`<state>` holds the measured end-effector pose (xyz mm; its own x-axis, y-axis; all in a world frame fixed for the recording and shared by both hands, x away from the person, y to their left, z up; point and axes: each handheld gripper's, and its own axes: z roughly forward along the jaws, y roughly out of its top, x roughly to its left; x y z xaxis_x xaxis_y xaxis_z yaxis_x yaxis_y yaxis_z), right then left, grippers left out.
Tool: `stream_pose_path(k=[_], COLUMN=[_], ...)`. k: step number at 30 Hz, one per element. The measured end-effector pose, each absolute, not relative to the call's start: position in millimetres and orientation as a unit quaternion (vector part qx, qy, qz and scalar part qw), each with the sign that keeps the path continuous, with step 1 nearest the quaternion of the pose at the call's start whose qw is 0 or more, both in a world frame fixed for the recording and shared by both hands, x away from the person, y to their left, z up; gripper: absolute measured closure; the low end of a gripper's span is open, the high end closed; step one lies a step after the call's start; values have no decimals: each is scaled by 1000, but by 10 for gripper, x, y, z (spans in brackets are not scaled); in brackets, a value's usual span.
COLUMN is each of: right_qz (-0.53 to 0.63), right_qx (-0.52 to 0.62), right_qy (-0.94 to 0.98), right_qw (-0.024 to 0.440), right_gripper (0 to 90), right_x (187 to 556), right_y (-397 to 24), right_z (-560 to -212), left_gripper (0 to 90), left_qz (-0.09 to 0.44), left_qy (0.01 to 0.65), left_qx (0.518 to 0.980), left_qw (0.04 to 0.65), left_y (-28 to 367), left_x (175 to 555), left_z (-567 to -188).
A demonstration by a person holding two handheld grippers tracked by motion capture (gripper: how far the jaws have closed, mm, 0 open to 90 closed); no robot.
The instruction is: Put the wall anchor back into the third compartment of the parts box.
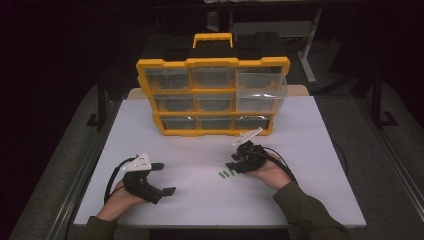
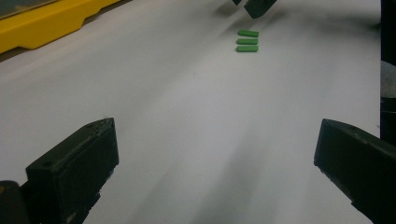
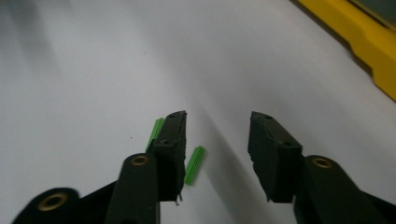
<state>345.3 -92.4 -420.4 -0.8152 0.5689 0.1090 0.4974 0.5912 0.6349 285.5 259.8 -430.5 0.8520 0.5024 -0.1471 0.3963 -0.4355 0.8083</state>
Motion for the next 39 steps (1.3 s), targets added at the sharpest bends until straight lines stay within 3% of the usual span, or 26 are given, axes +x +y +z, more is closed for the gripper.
stream_pose_path(k=[14, 24, 39], right_qz=[308, 288, 299], right_qx=[290, 274, 252], right_qy=[906, 917, 920], right_qw=[28, 47, 38], right_gripper=[720, 823, 836], right_x=[3448, 3454, 3487], right_y=[-852, -837, -1006], right_z=[-4301, -4356, -4268], left_gripper=[0, 0, 0], left_qz=[58, 59, 59], left_qy=[263, 265, 264], left_qx=[847, 846, 847], left_qw=[457, 458, 458], left_y=[2601, 2601, 2601], left_x=[2859, 2856, 2853], left_z=[-4309, -4309, -4309])
